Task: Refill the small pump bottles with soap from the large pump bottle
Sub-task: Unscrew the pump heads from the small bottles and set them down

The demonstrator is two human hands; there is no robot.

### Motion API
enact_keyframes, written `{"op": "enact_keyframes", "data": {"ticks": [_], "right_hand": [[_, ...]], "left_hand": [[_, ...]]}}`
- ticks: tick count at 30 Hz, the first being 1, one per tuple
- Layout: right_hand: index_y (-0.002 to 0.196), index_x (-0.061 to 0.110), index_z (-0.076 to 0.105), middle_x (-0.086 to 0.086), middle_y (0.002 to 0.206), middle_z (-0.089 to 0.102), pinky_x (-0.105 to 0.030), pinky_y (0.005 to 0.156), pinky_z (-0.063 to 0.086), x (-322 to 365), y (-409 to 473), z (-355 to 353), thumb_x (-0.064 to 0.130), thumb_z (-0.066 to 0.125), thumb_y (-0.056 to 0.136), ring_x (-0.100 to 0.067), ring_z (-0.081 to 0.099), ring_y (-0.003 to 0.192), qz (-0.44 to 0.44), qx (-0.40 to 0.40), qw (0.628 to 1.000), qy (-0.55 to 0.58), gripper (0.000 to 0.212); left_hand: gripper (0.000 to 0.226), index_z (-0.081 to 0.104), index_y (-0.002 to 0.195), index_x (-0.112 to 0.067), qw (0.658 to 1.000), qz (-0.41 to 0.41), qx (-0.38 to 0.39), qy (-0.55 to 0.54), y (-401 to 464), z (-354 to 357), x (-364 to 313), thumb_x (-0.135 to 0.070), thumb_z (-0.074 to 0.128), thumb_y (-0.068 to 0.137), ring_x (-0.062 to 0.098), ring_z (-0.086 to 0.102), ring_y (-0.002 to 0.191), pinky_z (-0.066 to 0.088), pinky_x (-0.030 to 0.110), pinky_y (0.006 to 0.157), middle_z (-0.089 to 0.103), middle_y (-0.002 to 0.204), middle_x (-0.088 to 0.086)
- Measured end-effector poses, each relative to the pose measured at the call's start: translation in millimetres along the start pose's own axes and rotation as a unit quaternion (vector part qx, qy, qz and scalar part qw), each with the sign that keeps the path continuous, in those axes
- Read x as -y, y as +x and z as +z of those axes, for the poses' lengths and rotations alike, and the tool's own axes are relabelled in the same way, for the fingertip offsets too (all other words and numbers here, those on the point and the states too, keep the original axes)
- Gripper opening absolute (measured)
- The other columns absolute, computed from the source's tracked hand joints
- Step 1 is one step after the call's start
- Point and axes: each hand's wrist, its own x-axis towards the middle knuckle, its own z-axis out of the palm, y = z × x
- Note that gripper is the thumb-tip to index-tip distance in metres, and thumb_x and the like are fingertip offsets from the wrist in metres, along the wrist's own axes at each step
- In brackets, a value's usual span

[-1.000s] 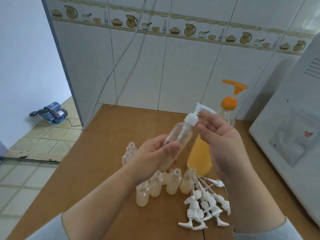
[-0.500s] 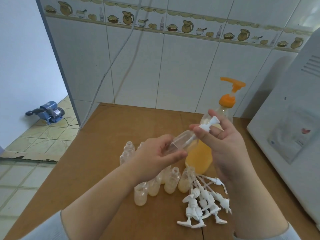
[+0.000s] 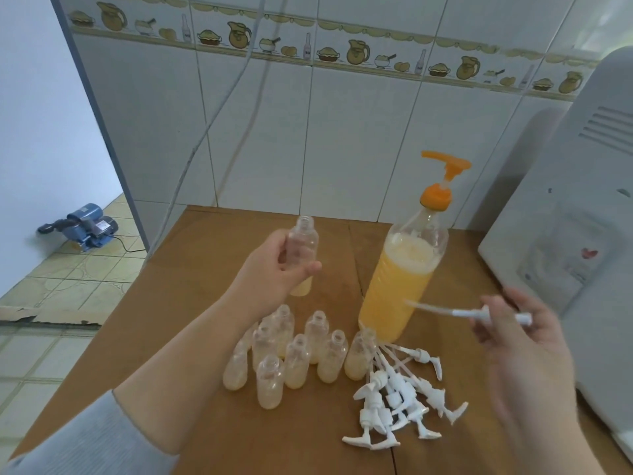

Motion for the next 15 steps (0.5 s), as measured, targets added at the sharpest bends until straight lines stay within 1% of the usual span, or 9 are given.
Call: {"op": "enact_keyframes", "data": {"ticks": [3,5,7,9,10,11,13,14,15], "right_hand": [[0.106,0.023,0.059,-0.002,0.099,0.069,-0.012,0.065,0.055,-35.7,-8.7,-20.8,0.007,0.048,0.097,-0.009,0.066,0.079,0.056,-0.015,0.995,-0.076,0.022],[0.114,0.027,0.055,0.003,0.102,0.069,-0.015,0.069,0.054,-56.8,-17.4,-27.7,0.008,0.047,0.097,-0.01,0.066,0.083,0.049,-0.021,0.988,-0.147,0.026],[0.118,0.033,0.046,0.014,0.106,0.067,-0.02,0.075,0.049,-75.4,-25.8,-31.4,0.014,0.047,0.098,-0.009,0.064,0.091,0.022,-0.005,0.973,-0.228,0.028],[0.119,0.033,0.04,0.022,0.111,0.063,-0.023,0.08,0.041,-90.5,-32.3,-33.2,0.018,0.047,0.097,-0.008,0.06,0.099,0.013,0.029,0.96,-0.279,0.028],[0.118,0.033,0.039,0.023,0.114,0.061,-0.024,0.083,0.038,-98.0,-33.8,-34.8,0.019,0.048,0.097,-0.009,0.058,0.103,0.013,0.05,0.953,-0.299,0.027],[0.118,0.032,0.038,0.022,0.115,0.059,-0.023,0.082,0.038,-103.7,-34.3,-35.7,0.021,0.048,0.096,-0.01,0.057,0.105,0.016,0.076,0.944,-0.32,0.027],[0.119,0.032,0.04,0.018,0.115,0.054,-0.018,0.075,0.037,-114.4,-34.8,-37.1,0.024,0.048,0.096,-0.013,0.056,0.106,0.029,0.135,0.917,-0.375,0.026],[0.12,0.031,0.042,0.015,0.114,0.053,-0.016,0.076,0.037,-118.3,-35.5,-37.7,0.024,0.05,0.095,-0.015,0.054,0.108,0.026,0.151,0.901,-0.407,0.028],[0.122,0.029,0.046,0.011,0.119,0.053,-0.017,0.083,0.038,-123.0,-35.9,-40.3,0.023,0.055,0.093,-0.018,0.05,0.114,0.001,0.154,0.882,-0.444,0.03]], "left_hand": [[0.038,0.055,0.115,-0.023,0.998,-0.026,-0.027,-0.058,2.5,-0.3,1.7,-0.032,0.07,0.081,0.006,0.063,0.095,0.051,0.024,0.083,0.066,0.103,-0.008],[0.035,0.057,0.113,-0.025,0.995,-0.035,-0.048,-0.086,1.0,-1.8,3.7,-0.029,0.071,0.081,0.006,0.063,0.095,0.051,0.026,0.084,0.066,0.103,-0.008],[0.03,0.058,0.108,-0.028,0.992,-0.033,-0.065,-0.103,-1.4,-4.7,6.0,-0.028,0.071,0.081,0.004,0.063,0.093,0.049,0.024,0.08,0.066,0.101,-0.009],[0.028,0.059,0.105,-0.028,0.99,-0.026,-0.078,-0.112,-5.6,-9.5,6.8,-0.028,0.071,0.08,-0.001,0.063,0.087,0.047,0.018,0.074,0.066,0.097,-0.011],[0.028,0.06,0.105,-0.026,0.99,-0.021,-0.085,-0.113,-8.3,-12.6,6.6,-0.028,0.071,0.08,-0.005,0.062,0.083,0.047,0.015,0.07,0.065,0.094,-0.012],[0.028,0.06,0.106,-0.025,0.99,-0.015,-0.09,-0.111,-11.5,-16.3,5.8,-0.028,0.071,0.08,-0.006,0.061,0.081,0.047,0.014,0.068,0.065,0.092,-0.013],[0.028,0.062,0.106,-0.024,0.99,-0.007,-0.098,-0.101,-18.0,-25.1,6.0,-0.031,0.071,0.08,-0.005,0.061,0.081,0.047,0.015,0.069,0.065,0.091,-0.013],[0.028,0.062,0.105,-0.026,0.99,-0.006,-0.105,-0.095,-21.8,-30.3,7.1,-0.032,0.071,0.079,-0.004,0.061,0.082,0.046,0.017,0.071,0.066,0.092,-0.014],[0.028,0.062,0.104,-0.029,0.989,-0.008,-0.119,-0.091,-25.4,-36.1,9.4,-0.033,0.072,0.078,-0.003,0.061,0.084,0.045,0.018,0.074,0.066,0.092,-0.016]]}}
